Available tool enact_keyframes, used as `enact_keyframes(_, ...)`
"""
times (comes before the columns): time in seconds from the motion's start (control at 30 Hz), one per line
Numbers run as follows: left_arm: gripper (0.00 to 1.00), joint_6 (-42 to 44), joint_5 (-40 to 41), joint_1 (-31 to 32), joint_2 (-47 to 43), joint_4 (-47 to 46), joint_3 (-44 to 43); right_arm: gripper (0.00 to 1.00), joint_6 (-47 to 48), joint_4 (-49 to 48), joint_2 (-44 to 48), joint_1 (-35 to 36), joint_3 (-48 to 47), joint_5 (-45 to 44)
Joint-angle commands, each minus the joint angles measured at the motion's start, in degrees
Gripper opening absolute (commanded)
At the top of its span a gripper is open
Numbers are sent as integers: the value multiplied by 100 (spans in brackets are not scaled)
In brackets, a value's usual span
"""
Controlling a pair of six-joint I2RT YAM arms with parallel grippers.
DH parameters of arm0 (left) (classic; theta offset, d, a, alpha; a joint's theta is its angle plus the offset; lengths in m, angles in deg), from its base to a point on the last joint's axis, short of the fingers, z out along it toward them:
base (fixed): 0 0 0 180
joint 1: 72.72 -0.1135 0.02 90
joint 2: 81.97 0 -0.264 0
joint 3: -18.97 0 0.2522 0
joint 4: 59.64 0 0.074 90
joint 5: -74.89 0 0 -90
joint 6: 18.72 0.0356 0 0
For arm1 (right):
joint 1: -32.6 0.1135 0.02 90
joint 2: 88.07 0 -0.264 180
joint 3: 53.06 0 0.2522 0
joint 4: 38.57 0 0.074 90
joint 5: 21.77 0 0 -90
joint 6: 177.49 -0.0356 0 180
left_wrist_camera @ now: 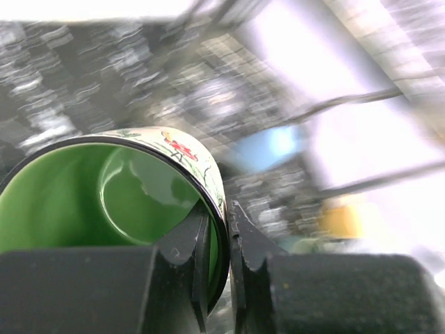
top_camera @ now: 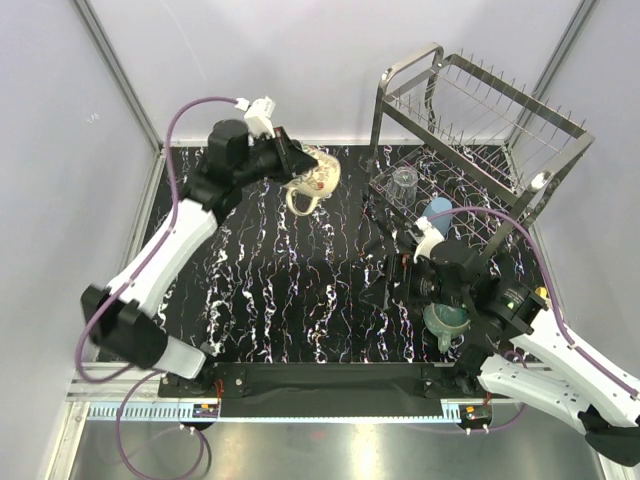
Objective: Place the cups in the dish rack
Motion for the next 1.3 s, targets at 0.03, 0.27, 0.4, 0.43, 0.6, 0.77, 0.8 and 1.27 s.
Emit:
enact_keyframes(0.03, 0, -2002, -907, 209, -1122, -3204, 1092, 100, 79, -1231, -9, 35, -213, 636)
enact_keyframes(0.27, 0, -3136, -504, 718, -2406, -4621, 2358, 100, -290, -3206, 35, 35, 190, 1356)
enact_keyframes(0.4, 0, -3627, 401, 1122, -3022, -5190, 3175, 100, -405, -3982, -61, 35, 244, 1542)
enact_keyframes(0.43, 0, -3768, 542, 1167, -3101, -5601, 3360, 100, -396, -4080, -183, 35, 244, 1595)
enact_keyframes(0.6, 0, -4752, 851, 1229, -3111, -7166, 3959, 100, -475, -4510, -580, 44, 147, 1700)
enact_keyframes(0.77, 0, -5149, 922, 1264, -3075, -7768, 4144, 99, -563, -4678, -624, 44, 103, 1569)
enact_keyframes(0.8, 0, -5193, 896, 1281, -3075, -7707, 4118, 99, -554, -4696, -598, 44, 112, 1508)
enact_keyframes(1.27, 0, -5598, 1238, 1879, -2636, -8769, 4548, 77, -809, -5337, -580, 35, 288, 488)
